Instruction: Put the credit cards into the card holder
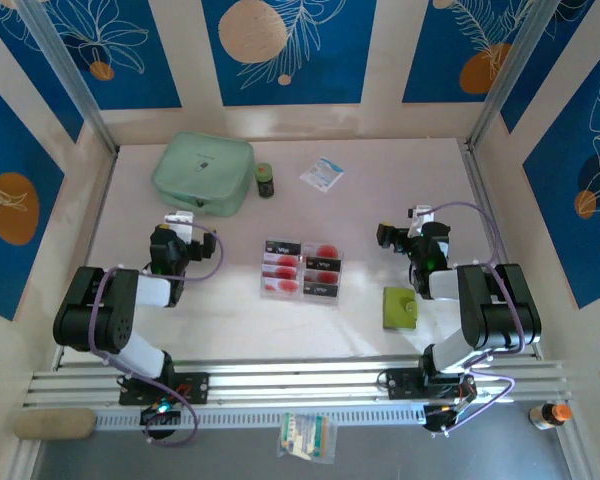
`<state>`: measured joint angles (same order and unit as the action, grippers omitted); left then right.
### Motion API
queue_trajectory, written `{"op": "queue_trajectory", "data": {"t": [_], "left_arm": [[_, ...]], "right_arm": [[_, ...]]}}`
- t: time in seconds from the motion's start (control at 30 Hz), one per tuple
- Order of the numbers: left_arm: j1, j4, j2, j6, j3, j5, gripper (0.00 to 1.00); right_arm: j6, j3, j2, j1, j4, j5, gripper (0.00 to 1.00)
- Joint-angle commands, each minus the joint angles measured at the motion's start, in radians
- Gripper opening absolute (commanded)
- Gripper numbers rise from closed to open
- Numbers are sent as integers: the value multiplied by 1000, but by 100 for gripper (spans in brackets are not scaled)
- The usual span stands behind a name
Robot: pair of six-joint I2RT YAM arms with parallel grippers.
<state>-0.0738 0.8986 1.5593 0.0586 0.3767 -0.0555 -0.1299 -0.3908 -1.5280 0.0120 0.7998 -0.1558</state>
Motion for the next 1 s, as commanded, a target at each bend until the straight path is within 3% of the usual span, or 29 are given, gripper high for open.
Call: {"op": "queue_trajectory", "data": {"t": [0.0, 0.97], "left_arm": [[6, 28, 4, -6, 4, 14, 100], [12, 27, 2, -11, 2, 27, 100]], "right_arm": [[18, -20, 5, -2, 22, 12, 99], [14, -20, 5, -9, 19, 24, 99]]}}
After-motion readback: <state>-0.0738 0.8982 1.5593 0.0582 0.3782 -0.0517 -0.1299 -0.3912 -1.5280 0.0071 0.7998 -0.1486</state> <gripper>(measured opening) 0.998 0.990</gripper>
